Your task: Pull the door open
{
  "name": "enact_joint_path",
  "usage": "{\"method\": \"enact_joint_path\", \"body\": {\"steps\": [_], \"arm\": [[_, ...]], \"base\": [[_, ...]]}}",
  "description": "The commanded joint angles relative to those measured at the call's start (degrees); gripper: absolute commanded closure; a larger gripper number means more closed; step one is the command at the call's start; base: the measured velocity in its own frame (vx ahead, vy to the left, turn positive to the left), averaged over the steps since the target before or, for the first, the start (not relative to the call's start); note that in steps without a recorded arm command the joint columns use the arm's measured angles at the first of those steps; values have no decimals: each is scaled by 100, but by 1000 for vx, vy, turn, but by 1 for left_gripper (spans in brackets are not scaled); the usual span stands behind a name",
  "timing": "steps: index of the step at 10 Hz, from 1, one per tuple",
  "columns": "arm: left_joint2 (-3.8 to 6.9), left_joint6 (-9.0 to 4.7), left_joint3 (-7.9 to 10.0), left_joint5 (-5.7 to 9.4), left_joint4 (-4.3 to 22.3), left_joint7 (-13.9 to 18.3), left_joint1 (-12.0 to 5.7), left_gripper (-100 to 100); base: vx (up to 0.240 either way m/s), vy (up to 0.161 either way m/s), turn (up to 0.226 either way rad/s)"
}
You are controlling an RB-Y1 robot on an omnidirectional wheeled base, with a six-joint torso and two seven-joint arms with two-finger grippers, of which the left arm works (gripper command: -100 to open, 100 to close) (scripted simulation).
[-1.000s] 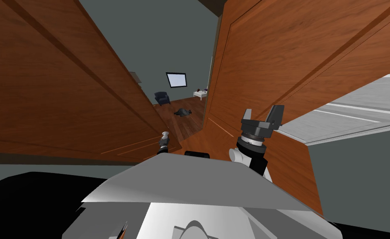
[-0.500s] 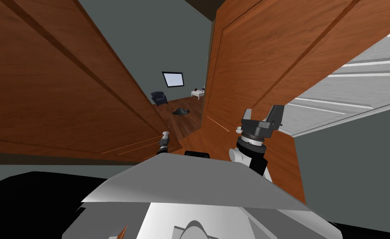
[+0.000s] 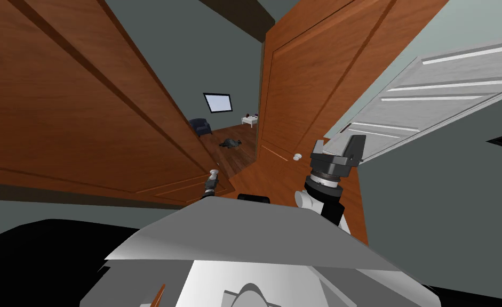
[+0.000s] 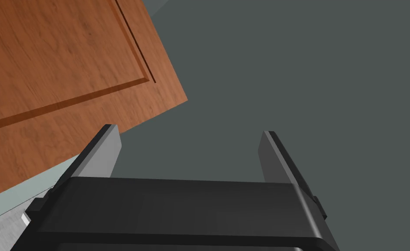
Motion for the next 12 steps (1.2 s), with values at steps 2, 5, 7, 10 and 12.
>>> {"method": "enact_joint_path", "body": {"steps": [2, 5, 7, 10, 12], "arm": [[60, -51, -120, -58, -12, 100, 61, 100], [228, -211, -361, -185, -52, 311, 170, 100], [312, -291, -482, -249, -73, 417, 225, 100], [378, -330, -577, -301, -115, 484, 269, 100], [479, -484, -721, -386, -48, 648, 333, 100]], "base": [[-130, -2, -54], [-252, 41, -129], [-220, 9, -90], [-206, 11, -70], [-198, 19, -143]]}}
